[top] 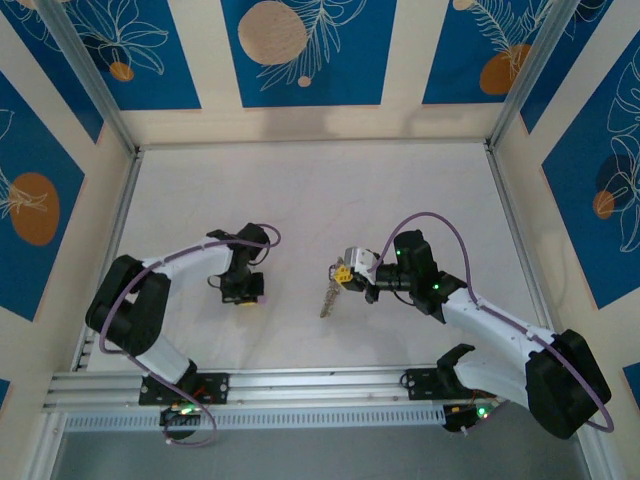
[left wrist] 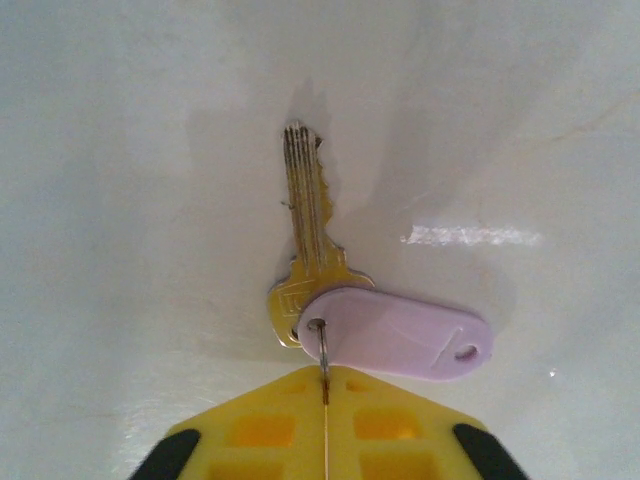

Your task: Put the keys on the keyring

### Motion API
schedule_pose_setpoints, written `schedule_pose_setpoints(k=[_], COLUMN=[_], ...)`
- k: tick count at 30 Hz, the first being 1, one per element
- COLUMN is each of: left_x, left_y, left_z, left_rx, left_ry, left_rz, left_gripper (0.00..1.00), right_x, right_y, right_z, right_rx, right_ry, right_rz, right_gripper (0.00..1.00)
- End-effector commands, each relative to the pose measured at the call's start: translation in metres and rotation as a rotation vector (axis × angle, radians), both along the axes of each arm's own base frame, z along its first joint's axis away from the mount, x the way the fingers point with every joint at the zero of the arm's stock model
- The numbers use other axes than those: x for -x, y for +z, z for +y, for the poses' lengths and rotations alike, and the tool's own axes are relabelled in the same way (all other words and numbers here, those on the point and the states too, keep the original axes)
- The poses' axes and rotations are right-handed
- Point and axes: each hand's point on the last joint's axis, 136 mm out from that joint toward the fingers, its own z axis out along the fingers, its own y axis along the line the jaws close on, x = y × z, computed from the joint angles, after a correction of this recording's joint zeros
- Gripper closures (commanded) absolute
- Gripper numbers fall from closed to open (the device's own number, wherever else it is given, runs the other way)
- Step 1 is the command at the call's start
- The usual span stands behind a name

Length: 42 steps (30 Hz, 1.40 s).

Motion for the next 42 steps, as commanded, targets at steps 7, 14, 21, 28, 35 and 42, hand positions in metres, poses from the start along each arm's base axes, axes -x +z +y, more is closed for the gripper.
schedule_pose_setpoints(k=[7, 14, 21, 28, 35, 42], left_x=[0.004, -0.015, -0.028, -0.041, -0.03, -0.015], left_y=[0.008, 0.04, 0.065, 0.13, 0.185, 0.181], left_z=[0.002, 0.001, -0.035, -0.086, -0.108, -0.13], left_rx=[-0.018, -0.007, 0.161, 0.385, 0.504, 0.615], left_ry=[-0.02, -0.131, -0.331, -0.688, -0.972, -1.136], left_rz=[0.004, -0.129, -0.263, -0.674, -1.062, -1.084], left_gripper=[1.0, 1.0, 1.0, 1.0, 1.0, 1.0], right_x=[0.004, 0.005, 0.007, 0.018, 0.025, 0.033], right_y=[0.02, 0.02, 0.022, 0.025, 0.033, 0.031], right_z=[0.005, 0.006, 0.006, 0.01, 0.014, 0.018], right_rx=[-0.054, -0.058, -0.064, -0.074, -0.095, -0.104], right_ry=[0.034, 0.04, 0.048, 0.12, 0.174, 0.22], right_rz=[-0.041, -0.041, -0.035, 0.018, 0.047, 0.085], right_gripper=[1.0, 1.0, 1.0, 1.0, 1.0, 1.0])
